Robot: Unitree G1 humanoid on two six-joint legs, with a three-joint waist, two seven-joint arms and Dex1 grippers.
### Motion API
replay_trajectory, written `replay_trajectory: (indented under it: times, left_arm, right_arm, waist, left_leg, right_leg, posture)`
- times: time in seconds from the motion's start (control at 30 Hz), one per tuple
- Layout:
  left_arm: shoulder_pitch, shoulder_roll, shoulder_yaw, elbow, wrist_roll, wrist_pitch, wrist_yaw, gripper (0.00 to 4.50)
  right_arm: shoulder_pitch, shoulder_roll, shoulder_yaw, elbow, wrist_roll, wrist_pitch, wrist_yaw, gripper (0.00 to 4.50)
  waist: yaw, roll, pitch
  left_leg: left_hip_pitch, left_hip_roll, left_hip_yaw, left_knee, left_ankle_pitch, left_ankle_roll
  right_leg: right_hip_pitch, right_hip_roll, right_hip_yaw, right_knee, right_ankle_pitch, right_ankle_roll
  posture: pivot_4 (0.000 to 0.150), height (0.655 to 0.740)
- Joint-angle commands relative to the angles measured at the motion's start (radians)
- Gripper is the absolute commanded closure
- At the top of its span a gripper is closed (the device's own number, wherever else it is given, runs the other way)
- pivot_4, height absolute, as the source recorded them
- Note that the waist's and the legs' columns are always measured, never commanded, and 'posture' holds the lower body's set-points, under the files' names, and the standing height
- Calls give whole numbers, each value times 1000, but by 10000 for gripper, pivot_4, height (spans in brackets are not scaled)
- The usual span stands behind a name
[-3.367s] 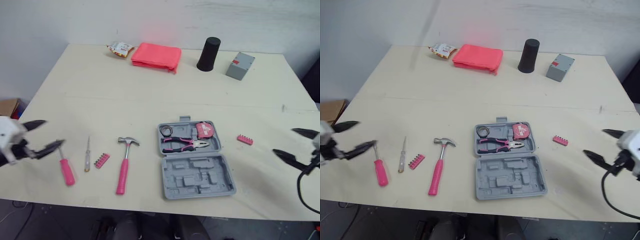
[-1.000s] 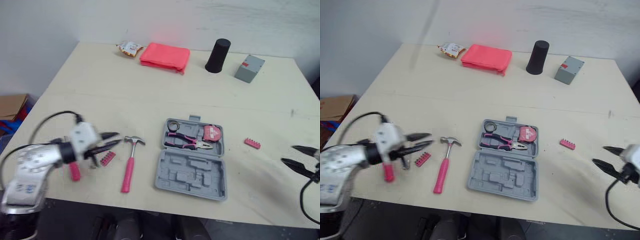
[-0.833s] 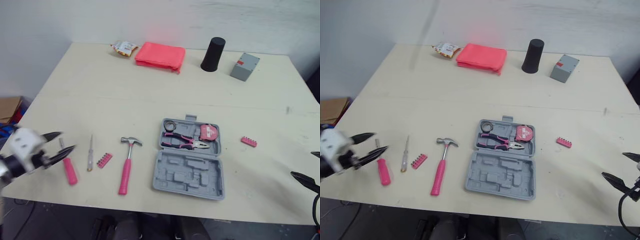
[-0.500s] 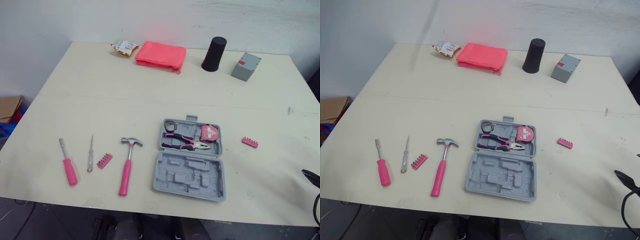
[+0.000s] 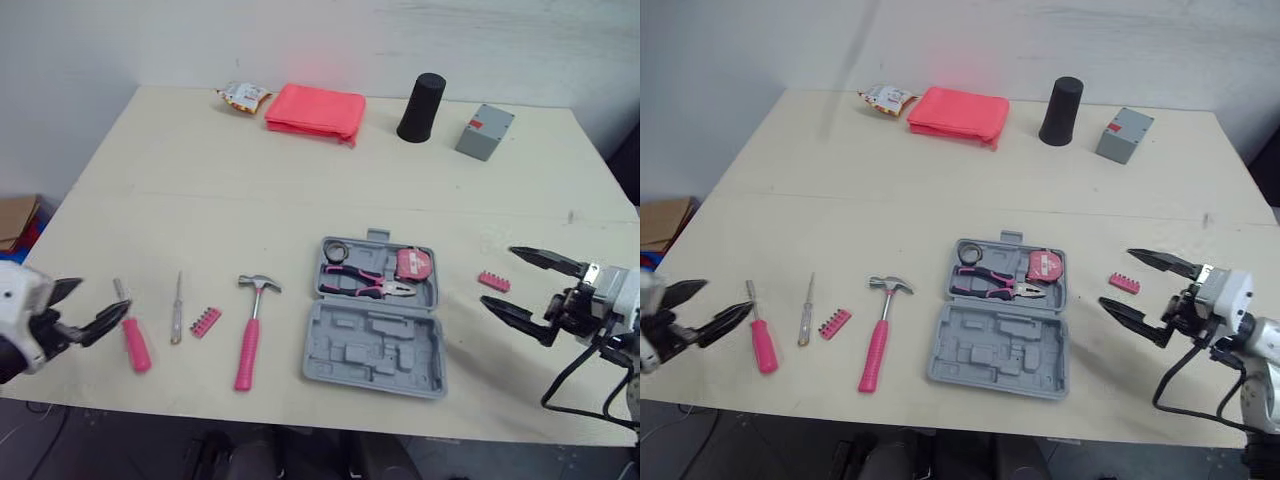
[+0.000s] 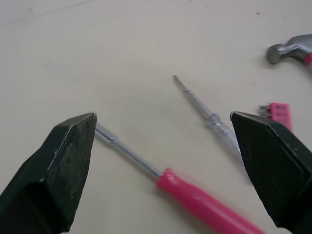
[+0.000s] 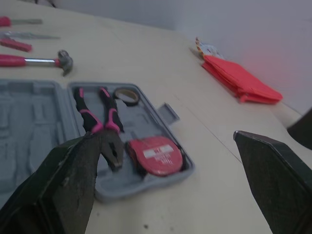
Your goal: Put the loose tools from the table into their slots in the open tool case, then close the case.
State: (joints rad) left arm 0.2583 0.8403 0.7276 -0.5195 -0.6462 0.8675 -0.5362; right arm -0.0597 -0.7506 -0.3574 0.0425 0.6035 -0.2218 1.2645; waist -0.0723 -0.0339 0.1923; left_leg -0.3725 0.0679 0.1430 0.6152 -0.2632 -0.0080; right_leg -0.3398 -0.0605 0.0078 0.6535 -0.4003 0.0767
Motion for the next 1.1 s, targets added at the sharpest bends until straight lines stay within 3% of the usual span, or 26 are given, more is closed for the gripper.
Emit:
replay_trajectory:
  times: [0.03, 0.17, 0.43, 0.63, 0.9, 1.0, 1.1]
  left_arm:
    - [-114, -3, -75, -147, -67, 330, 198, 564]
    - [-268, -157, -147, -196, 3, 529, 416, 564]
    - [-354, -333, -223, -213, 136, 628, 566, 564]
    - [-397, -414, -278, -195, 182, 638, 569, 564]
    - [-361, -397, -299, -170, 245, 683, 548, 564]
    - [-342, -395, -313, -147, 267, 659, 545, 8807]
    - [-326, -402, -315, -135, 278, 646, 540, 22570]
  right_arm:
    - [-40, 21, 37, -65, 15, 10, 9, 0]
    - [-59, 39, 64, -89, 23, 31, 13, 0]
    - [-36, 52, 81, -139, 12, 57, 4, 0]
    - [-6, 62, 87, -185, 12, 72, -11, 0]
    - [-2, 61, 96, -276, 63, 114, 4, 0]
    - [-4, 49, 119, -297, 116, 138, 85, 0]
    - [4, 48, 112, -302, 116, 150, 92, 0]
  waist:
    - [4, 0, 0]
    - [15, 1, 0]
    - [22, 0, 1]
    - [26, 0, 1]
    - [26, 1, 0]
    - [25, 1, 0]
    - [25, 1, 0]
  left_leg:
    - [0, 0, 0, 0, 1, -1]
    - [0, -1, -1, 2, 5, -6]
    - [-1, -1, -2, 6, 5, -7]
    - [-1, -1, -3, 8, 5, -6]
    - [-1, -1, -3, 8, 5, -7]
    - [-1, -1, -2, 8, 4, -7]
    - [0, -1, -3, 8, 4, -7]
  right_leg:
    - [0, 0, 0, 0, 0, 0]
    - [1, 1, 0, 1, 1, 1]
    - [1, 1, 0, 1, 1, 1]
    - [2, 1, 0, 2, 1, 2]
    - [2, 2, 0, 2, 1, 2]
    - [2, 1, 0, 2, 1, 2]
    - [3, 2, 0, 2, 1, 2]
  posture:
    - [1500, 7400]
    - [1500, 7400]
    - [1500, 7400]
    - [1500, 7400]
    - [1500, 7400]
    - [1500, 7400]
    - [1500, 7400]
